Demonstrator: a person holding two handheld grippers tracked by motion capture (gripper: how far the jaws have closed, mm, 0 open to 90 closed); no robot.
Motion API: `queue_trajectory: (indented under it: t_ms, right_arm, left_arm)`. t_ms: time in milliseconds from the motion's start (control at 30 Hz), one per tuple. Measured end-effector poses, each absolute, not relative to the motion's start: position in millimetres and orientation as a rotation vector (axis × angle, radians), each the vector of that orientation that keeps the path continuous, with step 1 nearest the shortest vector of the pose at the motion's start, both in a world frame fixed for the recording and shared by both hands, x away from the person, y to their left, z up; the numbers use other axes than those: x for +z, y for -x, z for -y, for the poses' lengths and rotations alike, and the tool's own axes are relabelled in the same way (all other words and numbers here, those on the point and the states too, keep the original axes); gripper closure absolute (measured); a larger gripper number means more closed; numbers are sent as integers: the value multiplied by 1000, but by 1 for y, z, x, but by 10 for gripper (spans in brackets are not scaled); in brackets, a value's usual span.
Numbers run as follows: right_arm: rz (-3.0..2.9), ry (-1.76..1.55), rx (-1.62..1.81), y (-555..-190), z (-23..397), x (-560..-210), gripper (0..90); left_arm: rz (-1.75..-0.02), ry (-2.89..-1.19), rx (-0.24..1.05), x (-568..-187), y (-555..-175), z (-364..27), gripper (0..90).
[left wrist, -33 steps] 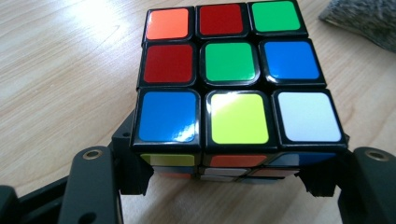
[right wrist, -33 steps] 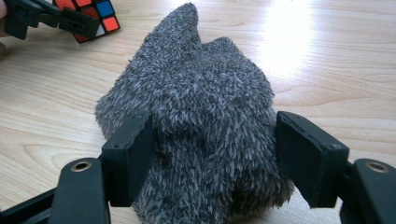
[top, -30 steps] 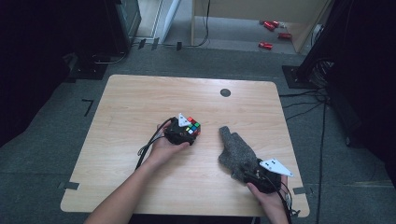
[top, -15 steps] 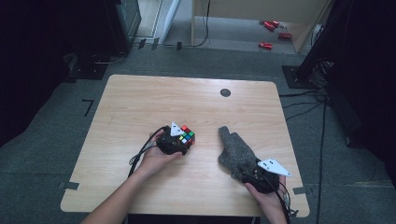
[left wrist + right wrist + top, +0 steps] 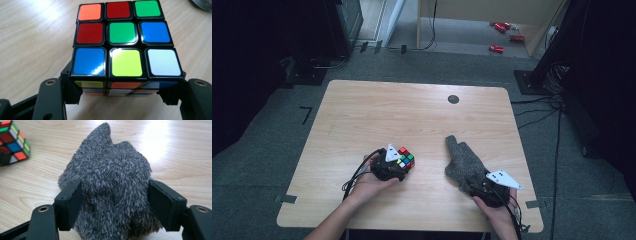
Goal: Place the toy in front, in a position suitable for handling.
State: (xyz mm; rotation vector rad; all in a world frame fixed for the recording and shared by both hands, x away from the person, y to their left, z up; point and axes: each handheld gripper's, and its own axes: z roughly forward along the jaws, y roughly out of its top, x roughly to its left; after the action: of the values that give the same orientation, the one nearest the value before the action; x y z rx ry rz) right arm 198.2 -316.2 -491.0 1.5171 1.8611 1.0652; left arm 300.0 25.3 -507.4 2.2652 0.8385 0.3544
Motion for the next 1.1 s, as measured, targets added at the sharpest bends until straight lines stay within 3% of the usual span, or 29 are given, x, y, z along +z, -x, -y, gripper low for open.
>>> queue_trajectory:
  t_ms: [433,700,867,1100]
  right_arm:
    - [-1882,-1510,1062,-199,311,-492,297]
    - [-1899,-1501,1056,-198,306,-494,296]
    - [-1900,-1506,1054,-197,306,-495,295]
    - [-1909,-1499,1049,-198,304,-496,292]
  left_arm:
    - [-804,-2272,362,-509,-251,-43,346]
    - [-818,-2214,335,-514,-242,-51,341]
    - [-833,-2242,335,-516,-241,-53,244]
    - [-836,-2240,349,-517,-239,-56,216]
